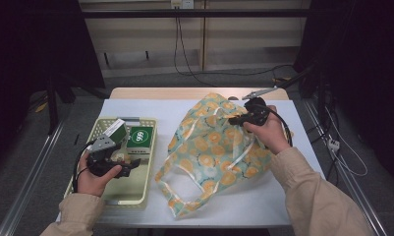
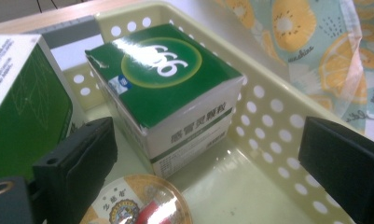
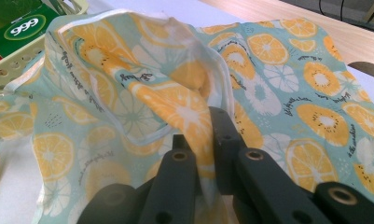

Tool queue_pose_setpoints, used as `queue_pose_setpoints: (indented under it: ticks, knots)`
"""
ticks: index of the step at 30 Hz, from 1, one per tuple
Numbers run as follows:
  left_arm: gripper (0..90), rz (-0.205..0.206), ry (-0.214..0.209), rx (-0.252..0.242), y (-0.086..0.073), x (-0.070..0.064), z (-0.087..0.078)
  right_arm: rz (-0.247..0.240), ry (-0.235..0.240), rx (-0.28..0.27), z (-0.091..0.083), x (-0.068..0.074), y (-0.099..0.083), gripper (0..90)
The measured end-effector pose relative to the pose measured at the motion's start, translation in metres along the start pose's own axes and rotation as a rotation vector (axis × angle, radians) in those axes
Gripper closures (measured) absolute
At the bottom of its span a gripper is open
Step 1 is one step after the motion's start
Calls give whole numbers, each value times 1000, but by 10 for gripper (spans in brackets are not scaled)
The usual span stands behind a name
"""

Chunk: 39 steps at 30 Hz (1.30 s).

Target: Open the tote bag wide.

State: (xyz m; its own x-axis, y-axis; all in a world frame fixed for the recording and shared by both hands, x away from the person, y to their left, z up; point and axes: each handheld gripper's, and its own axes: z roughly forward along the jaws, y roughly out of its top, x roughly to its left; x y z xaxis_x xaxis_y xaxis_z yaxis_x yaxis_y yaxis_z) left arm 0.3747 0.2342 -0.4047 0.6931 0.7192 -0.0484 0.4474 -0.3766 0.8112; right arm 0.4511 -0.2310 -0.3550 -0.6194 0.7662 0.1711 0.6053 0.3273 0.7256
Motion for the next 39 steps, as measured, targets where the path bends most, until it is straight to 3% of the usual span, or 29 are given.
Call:
queue_pose_setpoints:
  ticks: [6, 13, 19, 24, 39]
  knots:
    - [43, 6, 9, 26, -3, 4, 2, -6, 2, 5, 2, 1, -1, 880]
    - [50, -49, 16, 73, -9, 12, 7, -9, 5, 5, 2, 3, -1, 880]
    - [55, -59, 27, 130, -11, 15, 14, -9, 6, 10, 3, 2, -2, 880]
    - [74, -53, 61, 160, -11, 16, 18, -13, 10, 15, 5, 2, -4, 880]
    - [114, -9, 66, 201, -13, 18, 27, -12, 19, 19, 5, 3, -5, 880]
